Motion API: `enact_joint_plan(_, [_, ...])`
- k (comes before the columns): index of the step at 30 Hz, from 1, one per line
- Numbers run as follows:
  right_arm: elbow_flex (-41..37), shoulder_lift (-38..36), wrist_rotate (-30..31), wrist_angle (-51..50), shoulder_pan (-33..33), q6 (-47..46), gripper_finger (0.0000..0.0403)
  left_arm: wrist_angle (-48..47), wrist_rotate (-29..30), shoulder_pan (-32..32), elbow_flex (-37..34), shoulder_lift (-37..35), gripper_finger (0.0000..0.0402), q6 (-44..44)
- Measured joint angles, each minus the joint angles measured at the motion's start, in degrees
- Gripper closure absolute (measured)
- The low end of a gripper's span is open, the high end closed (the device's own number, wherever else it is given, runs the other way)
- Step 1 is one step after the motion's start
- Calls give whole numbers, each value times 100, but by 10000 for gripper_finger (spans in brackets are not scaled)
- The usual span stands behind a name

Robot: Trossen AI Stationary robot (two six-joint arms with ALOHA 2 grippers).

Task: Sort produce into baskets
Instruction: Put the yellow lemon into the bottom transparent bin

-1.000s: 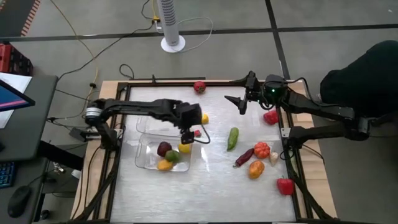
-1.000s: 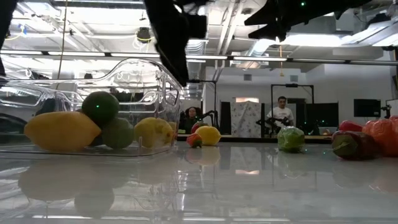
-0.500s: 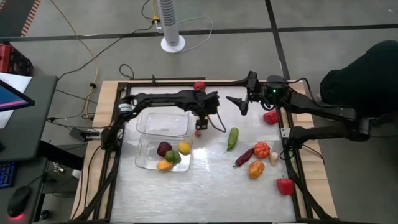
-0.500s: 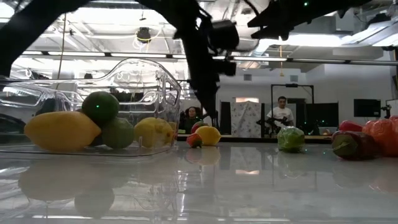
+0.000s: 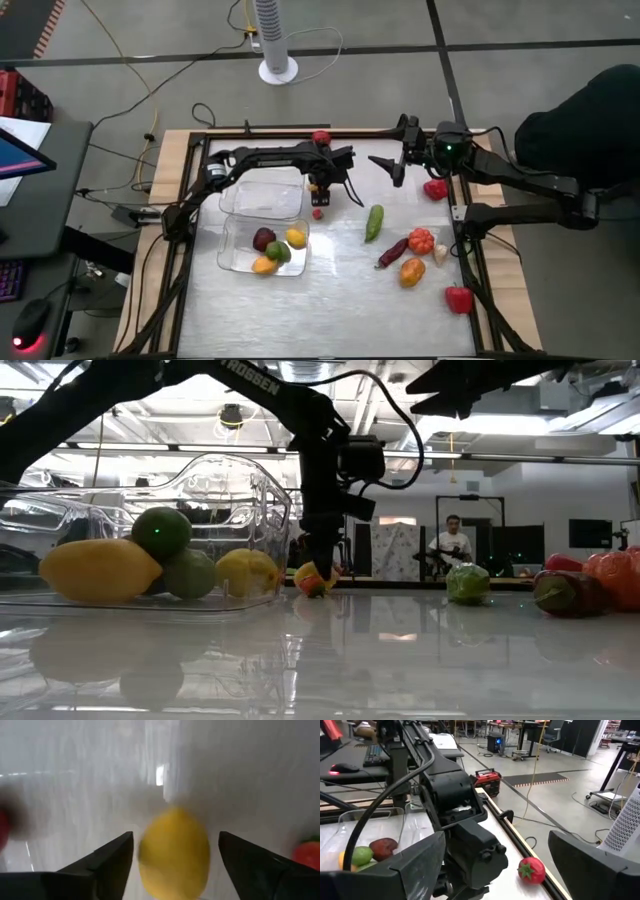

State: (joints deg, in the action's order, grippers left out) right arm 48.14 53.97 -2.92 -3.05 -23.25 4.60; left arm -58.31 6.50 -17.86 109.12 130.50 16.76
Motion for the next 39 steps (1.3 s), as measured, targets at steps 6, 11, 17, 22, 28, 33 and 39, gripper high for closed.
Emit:
enact_joint_plan(6, [0, 3, 0, 0, 3, -4, 24, -301, 76, 19, -5, -22, 199, -13])
enact_joint_plan(11, [0, 3, 0, 7, 3, -4, 24, -272, 60, 14, -6, -24, 242, -41])
enact_joint_plan(17, [0, 3, 0, 4, 3, -4, 24, -439, -355, 21, 433, -104, 244, -8])
enact_joint_plan(22, [0, -2, 0, -21, 1, -4, 24, -481, -1510, 71, 674, -839, 243, -198])
enact_joint_plan(28, [0, -6, 43, -195, -7, 39, 24, -736, -3524, 480, -103, -1979, 242, -228])
enact_joint_plan(33, [0, -10, 52, -172, -12, 37, 24, -570, -2834, 1094, -1293, -2880, 241, -1018])
enact_joint_plan(39, [0, 83, 57, -127, -12, -52, 24, -395, -1090, 1778, -2788, -3621, 197, -2086])
